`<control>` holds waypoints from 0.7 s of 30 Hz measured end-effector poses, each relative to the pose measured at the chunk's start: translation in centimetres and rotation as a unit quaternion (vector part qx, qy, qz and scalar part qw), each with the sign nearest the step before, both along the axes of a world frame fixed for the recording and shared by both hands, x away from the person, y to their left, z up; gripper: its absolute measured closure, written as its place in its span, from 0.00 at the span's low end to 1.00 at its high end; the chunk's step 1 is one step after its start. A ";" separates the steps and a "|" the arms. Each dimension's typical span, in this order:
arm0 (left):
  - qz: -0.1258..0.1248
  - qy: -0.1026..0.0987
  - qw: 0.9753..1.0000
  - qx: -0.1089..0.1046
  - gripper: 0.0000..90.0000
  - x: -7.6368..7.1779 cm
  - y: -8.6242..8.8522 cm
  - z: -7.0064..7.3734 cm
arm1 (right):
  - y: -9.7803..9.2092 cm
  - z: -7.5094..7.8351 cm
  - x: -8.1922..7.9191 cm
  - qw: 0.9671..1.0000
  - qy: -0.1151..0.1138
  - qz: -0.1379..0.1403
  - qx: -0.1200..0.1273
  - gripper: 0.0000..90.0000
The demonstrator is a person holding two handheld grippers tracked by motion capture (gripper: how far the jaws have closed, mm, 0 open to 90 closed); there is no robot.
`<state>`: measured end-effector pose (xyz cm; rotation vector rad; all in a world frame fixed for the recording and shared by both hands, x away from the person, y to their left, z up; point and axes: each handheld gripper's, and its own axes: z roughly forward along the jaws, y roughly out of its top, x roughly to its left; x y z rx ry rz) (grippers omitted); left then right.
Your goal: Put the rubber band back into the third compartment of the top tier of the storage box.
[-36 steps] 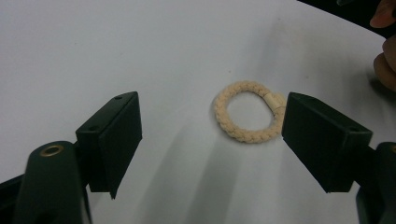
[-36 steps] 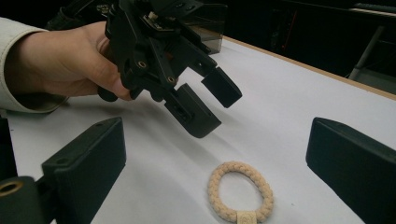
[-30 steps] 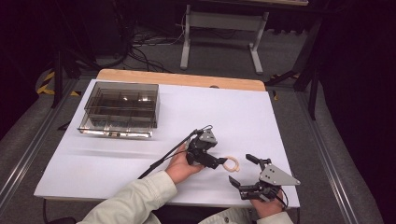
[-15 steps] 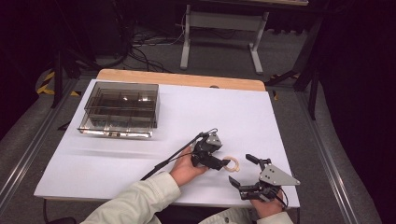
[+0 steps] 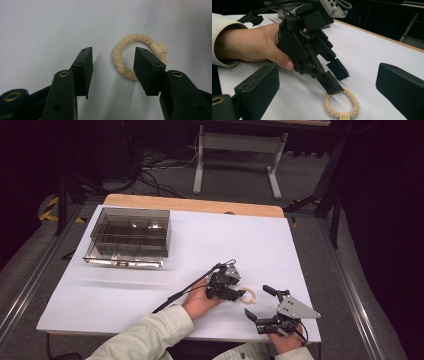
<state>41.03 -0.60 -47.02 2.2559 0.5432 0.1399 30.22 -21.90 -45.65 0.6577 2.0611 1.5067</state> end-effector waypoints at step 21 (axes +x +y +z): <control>0.014 -0.009 1.000 0.012 0.94 -0.6 -0.5 0.4 | -0.1 0.0 0.0 1.000 0.002 -0.001 0.001 0.06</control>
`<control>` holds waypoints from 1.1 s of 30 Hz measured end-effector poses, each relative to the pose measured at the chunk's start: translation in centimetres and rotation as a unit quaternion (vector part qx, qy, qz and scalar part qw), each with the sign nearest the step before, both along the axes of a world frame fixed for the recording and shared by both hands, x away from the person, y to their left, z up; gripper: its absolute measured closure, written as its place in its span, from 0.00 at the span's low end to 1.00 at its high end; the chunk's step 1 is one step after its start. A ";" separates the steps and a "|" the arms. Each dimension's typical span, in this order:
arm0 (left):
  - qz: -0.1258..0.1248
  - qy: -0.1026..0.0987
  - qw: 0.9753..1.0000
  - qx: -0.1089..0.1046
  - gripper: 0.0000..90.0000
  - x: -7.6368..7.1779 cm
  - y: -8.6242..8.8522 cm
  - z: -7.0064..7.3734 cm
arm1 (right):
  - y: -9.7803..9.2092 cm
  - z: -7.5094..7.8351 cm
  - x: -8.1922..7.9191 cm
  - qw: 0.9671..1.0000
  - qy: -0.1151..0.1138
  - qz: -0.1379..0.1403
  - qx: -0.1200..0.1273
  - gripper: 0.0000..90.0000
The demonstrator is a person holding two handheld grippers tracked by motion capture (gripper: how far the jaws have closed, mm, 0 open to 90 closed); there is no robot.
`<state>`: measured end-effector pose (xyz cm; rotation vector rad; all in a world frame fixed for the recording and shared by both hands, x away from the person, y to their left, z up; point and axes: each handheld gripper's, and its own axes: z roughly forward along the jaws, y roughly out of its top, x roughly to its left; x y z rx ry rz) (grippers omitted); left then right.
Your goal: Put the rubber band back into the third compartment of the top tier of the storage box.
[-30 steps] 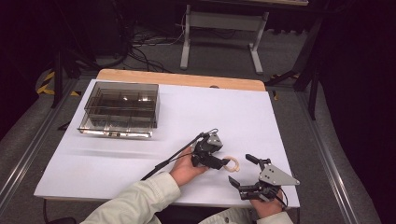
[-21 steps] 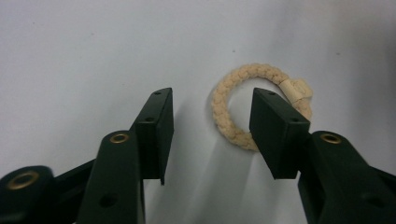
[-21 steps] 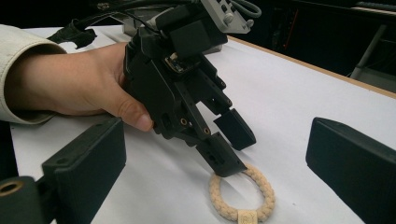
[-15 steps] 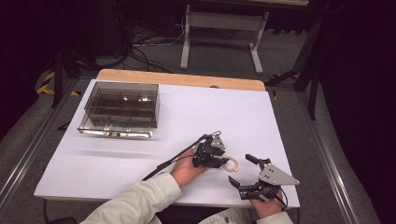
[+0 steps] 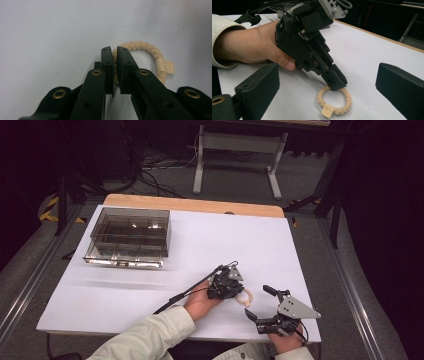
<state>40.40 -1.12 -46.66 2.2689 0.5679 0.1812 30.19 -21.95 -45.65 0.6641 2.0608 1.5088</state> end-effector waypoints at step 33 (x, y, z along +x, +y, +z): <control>0.021 -0.043 0.997 -0.065 0.94 -1.5 3.6 5.8 | 0.0 0.0 0.0 1.000 -0.006 -0.003 0.001 0.06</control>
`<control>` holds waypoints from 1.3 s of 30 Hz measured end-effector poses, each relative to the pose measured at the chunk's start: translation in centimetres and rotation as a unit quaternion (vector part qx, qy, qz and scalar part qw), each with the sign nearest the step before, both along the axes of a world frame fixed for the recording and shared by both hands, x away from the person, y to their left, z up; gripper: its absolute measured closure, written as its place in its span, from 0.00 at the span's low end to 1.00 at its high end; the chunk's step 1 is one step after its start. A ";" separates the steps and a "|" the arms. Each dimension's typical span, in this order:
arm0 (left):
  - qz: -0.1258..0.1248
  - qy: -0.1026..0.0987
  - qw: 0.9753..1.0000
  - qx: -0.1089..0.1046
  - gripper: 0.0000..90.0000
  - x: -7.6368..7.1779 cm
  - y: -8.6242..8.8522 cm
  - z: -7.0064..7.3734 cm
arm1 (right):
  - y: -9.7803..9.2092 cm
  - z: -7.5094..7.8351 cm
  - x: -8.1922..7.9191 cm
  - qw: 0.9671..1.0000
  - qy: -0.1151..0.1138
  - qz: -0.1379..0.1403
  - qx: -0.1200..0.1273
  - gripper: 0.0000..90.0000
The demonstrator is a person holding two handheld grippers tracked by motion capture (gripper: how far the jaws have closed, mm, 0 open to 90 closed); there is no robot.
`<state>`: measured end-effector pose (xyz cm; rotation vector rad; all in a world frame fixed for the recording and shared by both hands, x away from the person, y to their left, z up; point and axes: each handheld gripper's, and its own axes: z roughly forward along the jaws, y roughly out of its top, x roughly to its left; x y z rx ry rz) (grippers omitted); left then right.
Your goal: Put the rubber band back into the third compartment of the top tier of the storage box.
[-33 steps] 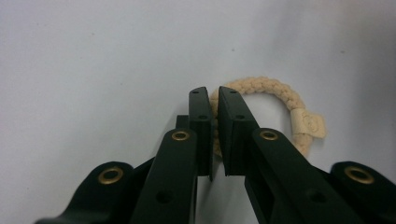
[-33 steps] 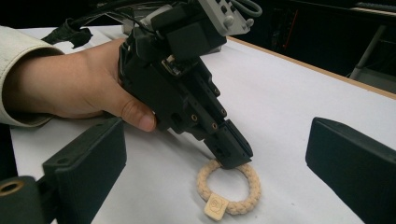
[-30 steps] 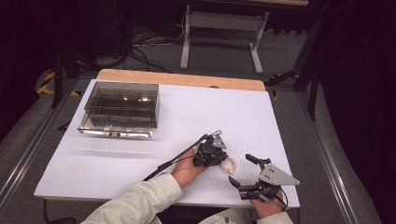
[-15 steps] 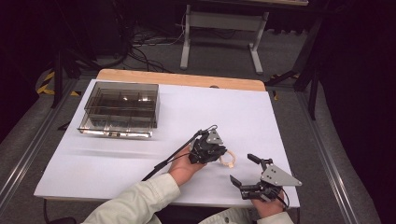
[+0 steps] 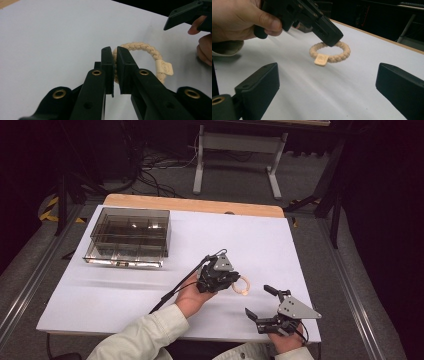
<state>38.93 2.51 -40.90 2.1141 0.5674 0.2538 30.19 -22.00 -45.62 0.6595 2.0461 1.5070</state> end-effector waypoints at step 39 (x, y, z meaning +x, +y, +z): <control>0.038 -0.036 0.998 -0.035 0.94 -1.1 6.2 5.0 | 0.2 -0.1 0.1 1.000 0.006 0.000 -0.003 0.06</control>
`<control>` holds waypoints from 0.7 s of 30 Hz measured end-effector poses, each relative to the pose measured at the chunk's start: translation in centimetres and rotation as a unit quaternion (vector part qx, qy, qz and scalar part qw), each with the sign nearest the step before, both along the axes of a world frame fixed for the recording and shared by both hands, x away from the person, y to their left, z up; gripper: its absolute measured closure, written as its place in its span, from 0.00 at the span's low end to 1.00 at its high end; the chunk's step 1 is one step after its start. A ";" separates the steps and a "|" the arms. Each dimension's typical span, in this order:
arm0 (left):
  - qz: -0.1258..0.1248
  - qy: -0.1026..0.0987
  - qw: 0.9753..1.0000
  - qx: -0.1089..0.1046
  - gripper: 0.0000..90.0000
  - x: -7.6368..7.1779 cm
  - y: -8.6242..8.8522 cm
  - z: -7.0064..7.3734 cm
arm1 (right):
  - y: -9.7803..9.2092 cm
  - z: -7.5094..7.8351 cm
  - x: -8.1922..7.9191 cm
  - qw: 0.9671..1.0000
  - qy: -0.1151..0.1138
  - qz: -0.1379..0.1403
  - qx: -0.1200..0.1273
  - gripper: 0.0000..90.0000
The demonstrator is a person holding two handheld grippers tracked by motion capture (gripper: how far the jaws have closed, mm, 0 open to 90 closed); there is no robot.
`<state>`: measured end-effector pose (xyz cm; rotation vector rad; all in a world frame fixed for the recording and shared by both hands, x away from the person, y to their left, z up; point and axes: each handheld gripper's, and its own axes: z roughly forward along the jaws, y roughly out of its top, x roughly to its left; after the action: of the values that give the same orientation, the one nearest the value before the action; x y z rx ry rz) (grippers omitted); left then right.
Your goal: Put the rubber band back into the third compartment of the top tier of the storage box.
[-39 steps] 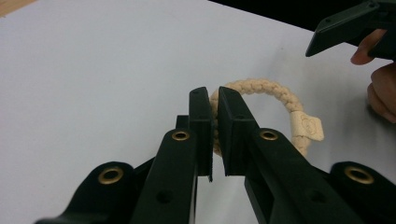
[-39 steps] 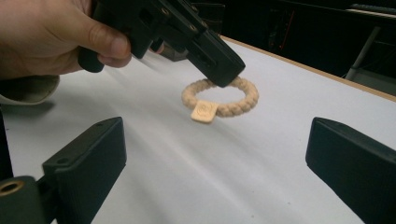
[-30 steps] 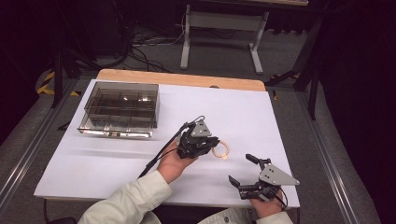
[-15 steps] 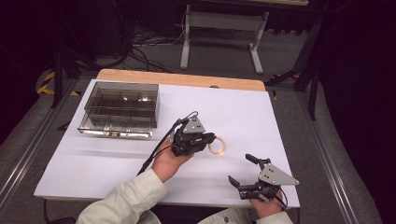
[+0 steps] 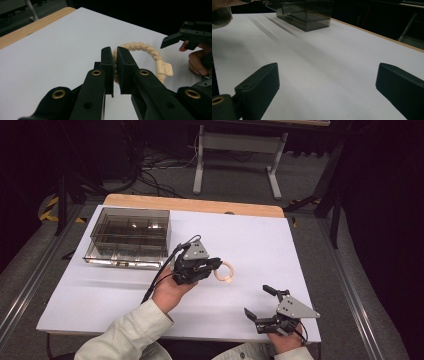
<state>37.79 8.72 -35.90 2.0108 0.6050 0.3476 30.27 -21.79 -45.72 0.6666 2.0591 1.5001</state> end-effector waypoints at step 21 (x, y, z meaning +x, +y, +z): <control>0.039 -0.014 0.999 -0.007 0.94 -0.4 5.5 2.2 | 0.0 0.1 0.0 1.000 -0.005 0.003 0.001 0.06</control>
<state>37.43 14.25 -33.72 1.9699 0.6677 0.4173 30.24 -21.79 -45.66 0.6528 2.0556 1.5055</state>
